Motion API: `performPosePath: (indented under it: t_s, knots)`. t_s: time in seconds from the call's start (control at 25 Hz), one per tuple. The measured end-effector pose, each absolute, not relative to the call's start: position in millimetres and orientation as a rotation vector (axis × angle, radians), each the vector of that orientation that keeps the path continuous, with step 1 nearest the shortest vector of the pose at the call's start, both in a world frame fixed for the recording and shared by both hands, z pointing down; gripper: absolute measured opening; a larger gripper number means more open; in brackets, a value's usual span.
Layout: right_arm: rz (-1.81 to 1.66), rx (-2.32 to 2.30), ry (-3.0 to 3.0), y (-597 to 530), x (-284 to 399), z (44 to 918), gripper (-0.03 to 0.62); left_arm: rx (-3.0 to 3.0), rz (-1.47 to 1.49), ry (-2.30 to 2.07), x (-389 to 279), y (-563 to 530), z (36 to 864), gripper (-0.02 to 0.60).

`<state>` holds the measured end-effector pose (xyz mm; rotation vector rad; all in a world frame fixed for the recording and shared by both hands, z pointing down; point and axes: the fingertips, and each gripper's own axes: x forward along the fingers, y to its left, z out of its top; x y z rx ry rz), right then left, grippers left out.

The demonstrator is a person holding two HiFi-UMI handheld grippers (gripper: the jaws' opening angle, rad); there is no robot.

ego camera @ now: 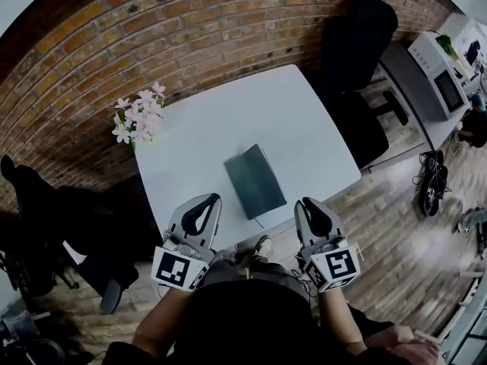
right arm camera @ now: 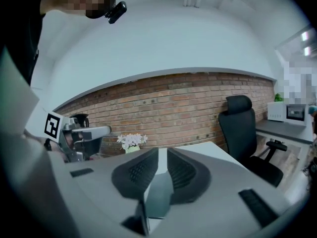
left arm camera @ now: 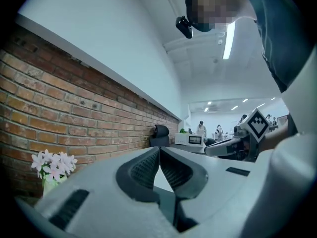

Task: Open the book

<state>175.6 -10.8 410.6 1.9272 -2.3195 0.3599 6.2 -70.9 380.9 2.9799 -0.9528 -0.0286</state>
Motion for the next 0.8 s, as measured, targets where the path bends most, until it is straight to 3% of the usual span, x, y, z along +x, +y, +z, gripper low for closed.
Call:
performPosePath:
  t_s: [0.4,0.8]
  knots:
    - [0.598,1.666,-2.218,-65,166,525,0.141,2.904,0.068,-1.023,-3,-73,402,0.029]
    - [0.727,1.574,-2.048,-93,182,621,0.161,2.831,0.126,-1.108,-23,-71,419,0.029]
